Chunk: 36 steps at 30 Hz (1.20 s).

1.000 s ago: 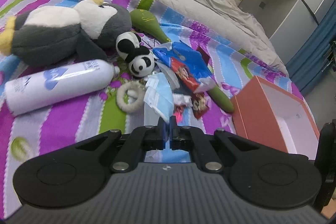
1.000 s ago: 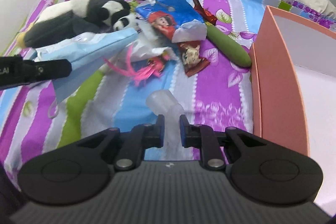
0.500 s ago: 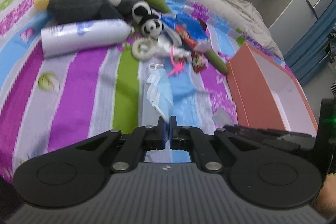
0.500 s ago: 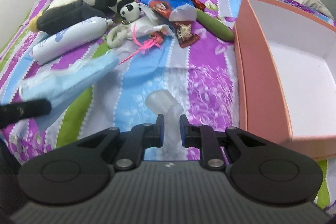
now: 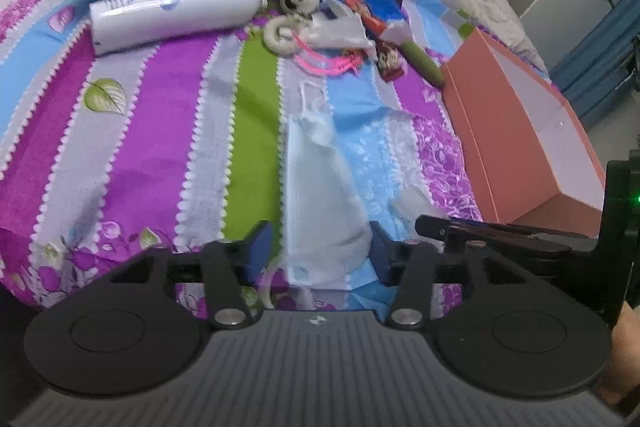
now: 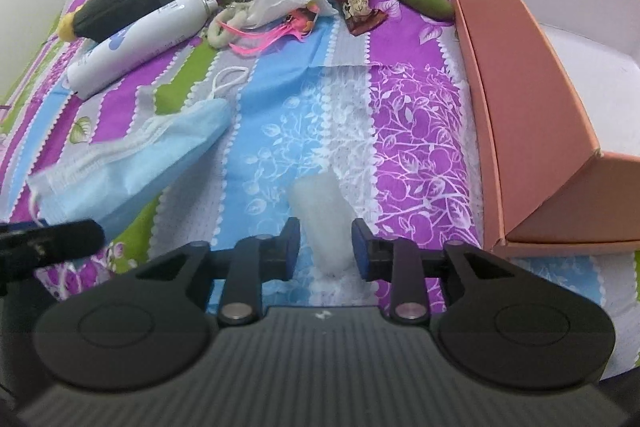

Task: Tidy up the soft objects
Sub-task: 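Drag the blue face mask flat with the left gripper while the right gripper holds the clear piece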

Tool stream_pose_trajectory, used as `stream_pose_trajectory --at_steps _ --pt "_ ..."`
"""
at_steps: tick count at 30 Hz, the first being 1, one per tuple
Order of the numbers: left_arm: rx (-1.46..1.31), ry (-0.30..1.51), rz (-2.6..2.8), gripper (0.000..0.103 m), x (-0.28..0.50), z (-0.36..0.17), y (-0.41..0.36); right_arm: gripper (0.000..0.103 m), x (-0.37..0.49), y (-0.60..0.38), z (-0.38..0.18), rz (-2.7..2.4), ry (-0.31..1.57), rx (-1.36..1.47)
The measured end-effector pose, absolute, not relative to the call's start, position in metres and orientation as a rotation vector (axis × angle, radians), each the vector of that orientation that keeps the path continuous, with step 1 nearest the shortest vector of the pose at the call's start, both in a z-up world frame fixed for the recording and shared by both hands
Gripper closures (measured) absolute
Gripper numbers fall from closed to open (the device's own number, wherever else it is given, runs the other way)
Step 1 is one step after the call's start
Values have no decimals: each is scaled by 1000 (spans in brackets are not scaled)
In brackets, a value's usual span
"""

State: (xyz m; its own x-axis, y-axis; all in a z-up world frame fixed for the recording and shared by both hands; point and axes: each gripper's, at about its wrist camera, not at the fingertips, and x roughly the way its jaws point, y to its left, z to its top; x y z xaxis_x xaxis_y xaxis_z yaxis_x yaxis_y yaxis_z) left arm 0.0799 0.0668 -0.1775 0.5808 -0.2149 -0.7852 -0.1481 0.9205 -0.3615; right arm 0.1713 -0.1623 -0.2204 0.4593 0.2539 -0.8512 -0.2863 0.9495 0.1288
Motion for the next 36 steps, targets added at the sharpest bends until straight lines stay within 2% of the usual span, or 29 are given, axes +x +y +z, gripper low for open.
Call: stream_pose_trajectory --at_steps 4,6,9,13,25,30,36 --pt "-440 944 -39 37 75 -175 73 57 168 -168 -217 357 1036 -25" --pt "-452 944 -37 35 77 -175 75 57 168 -171 -217 366 1039 -21" --pt "-470 940 -55 23 81 -173 76 57 168 -175 -215 382 1027 -20" --pt "-480 936 -94 17 83 -168 71 57 169 -180 -211 391 1011 -24" --pt "-420 989 -84 16 104 -194 52 58 179 -168 -222 445 1002 -108" --pt "-301 995 -85 16 115 -205 43 59 182 -158 -231 452 982 -184" --pt "-225 1035 -113 16 126 -218 32 69 181 -153 -242 459 986 -208"
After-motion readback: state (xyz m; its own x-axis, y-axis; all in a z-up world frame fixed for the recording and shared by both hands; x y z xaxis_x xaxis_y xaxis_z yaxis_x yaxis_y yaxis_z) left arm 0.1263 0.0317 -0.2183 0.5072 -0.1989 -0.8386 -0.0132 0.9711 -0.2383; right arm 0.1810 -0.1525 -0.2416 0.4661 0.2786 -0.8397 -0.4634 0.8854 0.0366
